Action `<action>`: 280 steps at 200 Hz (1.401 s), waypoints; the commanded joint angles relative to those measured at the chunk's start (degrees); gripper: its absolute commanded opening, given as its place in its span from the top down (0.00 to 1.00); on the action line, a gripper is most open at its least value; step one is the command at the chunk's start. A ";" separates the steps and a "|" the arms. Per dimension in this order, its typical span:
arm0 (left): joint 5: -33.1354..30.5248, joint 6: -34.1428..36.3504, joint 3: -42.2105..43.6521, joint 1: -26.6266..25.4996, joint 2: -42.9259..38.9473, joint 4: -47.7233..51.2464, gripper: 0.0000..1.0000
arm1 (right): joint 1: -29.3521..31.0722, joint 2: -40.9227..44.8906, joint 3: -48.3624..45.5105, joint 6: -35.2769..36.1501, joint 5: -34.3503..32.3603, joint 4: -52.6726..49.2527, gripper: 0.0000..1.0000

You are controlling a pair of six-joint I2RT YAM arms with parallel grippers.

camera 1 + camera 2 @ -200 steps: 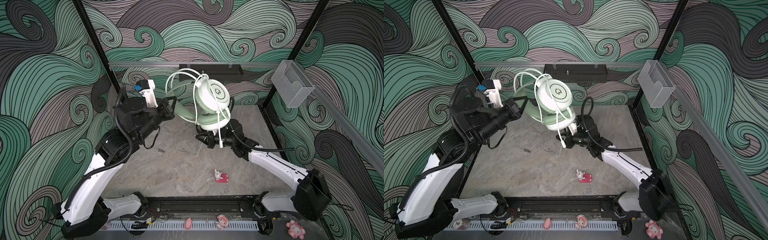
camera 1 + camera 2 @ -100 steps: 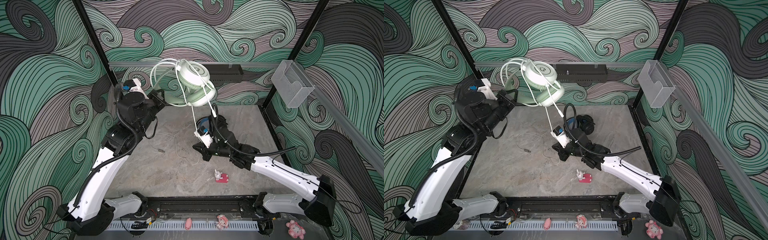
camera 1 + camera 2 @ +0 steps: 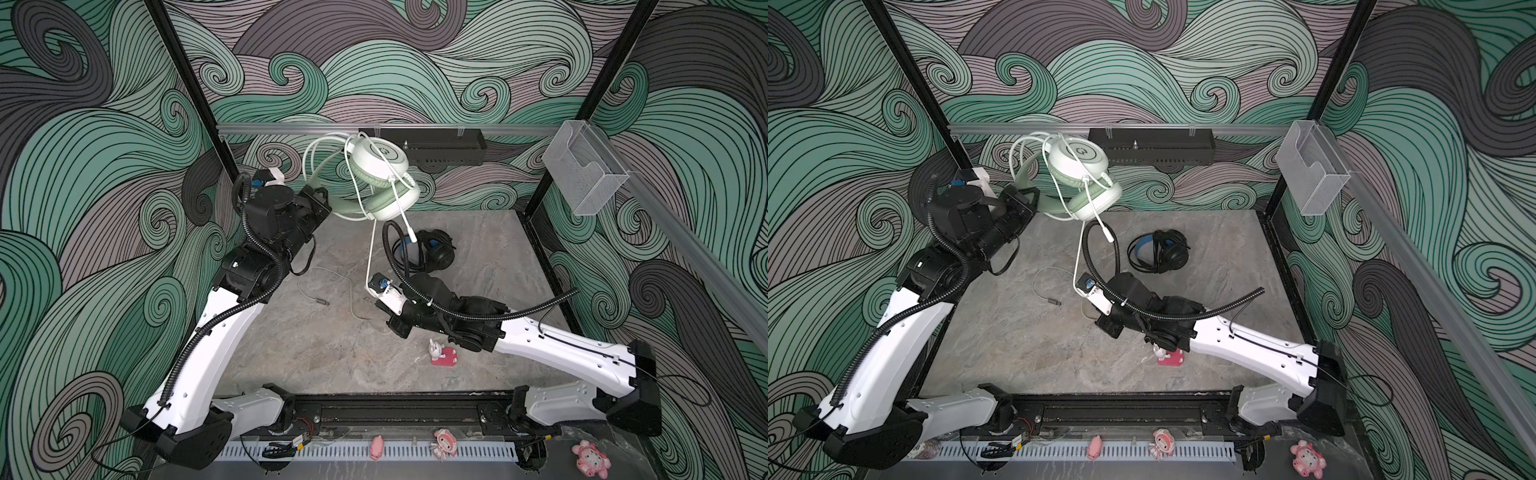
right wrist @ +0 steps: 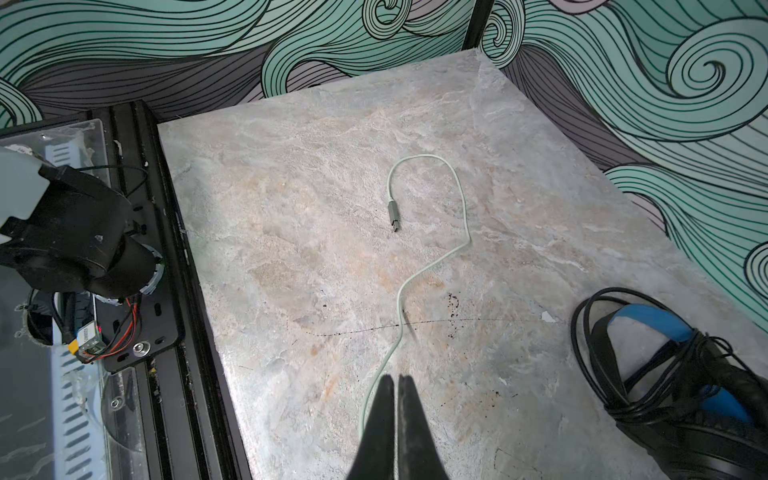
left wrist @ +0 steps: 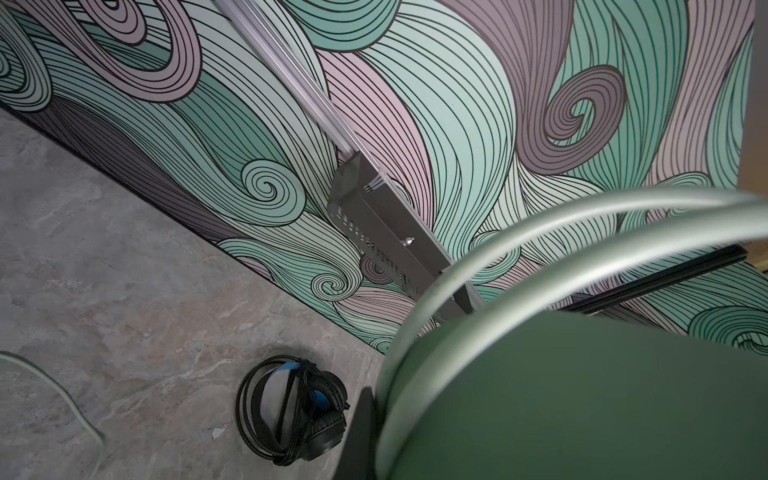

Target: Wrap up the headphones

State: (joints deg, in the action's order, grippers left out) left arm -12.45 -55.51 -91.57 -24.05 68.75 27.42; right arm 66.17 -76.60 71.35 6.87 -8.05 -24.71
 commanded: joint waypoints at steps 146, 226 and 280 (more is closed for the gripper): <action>-20.42 16.17 2.67 -0.26 2.30 0.52 1.00 | 8.36 -13.12 32.34 8.25 -5.92 -30.48 1.00; -26.12 28.79 4.82 -5.94 4.89 -3.27 1.00 | 11.42 -21.26 52.26 13.29 -10.37 -37.01 1.00; -25.73 34.60 8.78 -8.09 1.54 -4.13 1.00 | 13.02 -21.14 59.28 16.45 -18.75 -37.31 1.00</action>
State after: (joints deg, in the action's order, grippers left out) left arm -33.17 -23.55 -84.82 -31.75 70.08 29.76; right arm 74.98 -100.12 125.38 17.87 -27.53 -67.88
